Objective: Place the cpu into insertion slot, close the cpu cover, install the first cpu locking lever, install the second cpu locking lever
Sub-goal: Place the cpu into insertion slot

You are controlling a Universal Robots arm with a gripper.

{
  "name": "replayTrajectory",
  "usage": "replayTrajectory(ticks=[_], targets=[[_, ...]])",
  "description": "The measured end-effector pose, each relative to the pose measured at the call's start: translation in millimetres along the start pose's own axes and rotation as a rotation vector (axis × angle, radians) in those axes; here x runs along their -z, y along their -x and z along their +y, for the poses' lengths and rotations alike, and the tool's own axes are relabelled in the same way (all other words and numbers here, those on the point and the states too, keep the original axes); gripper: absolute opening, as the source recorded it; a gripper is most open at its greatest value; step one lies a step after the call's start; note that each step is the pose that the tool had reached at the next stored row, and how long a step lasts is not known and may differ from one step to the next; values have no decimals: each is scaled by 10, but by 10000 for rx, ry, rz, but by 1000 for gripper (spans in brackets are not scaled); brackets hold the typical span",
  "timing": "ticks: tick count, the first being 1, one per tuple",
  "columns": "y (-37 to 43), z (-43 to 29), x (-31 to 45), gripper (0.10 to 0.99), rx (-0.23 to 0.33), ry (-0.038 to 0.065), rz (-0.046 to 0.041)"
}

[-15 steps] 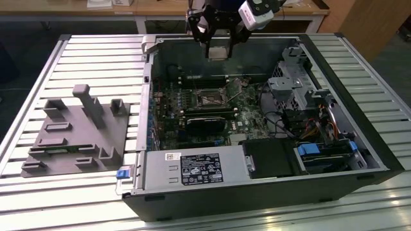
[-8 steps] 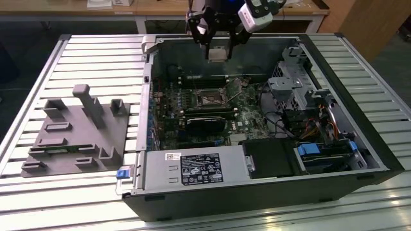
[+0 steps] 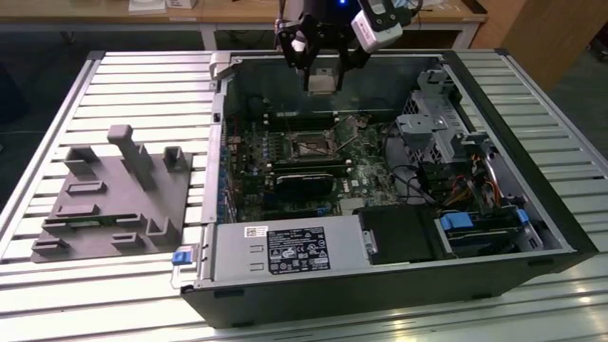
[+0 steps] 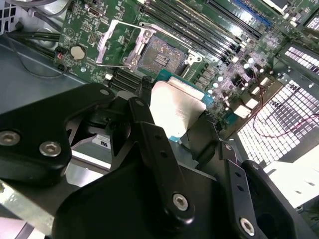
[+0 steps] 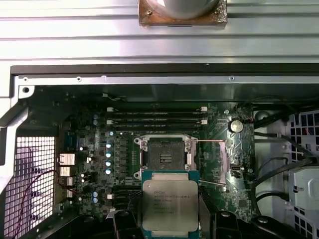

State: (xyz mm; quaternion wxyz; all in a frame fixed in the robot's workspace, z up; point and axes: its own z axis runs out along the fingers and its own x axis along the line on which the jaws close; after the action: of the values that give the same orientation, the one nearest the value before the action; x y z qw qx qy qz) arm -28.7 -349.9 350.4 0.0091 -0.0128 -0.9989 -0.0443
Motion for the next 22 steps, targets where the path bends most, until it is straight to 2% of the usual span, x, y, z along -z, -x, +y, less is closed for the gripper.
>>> replayTrajectory(ticks=[10, 17, 22], targets=[[1, -2, -73, 537, 0, -5, 0], [2, 15, -160, 537, 0, -3, -2], [3, 28, -251, 537, -1, -6, 0]])
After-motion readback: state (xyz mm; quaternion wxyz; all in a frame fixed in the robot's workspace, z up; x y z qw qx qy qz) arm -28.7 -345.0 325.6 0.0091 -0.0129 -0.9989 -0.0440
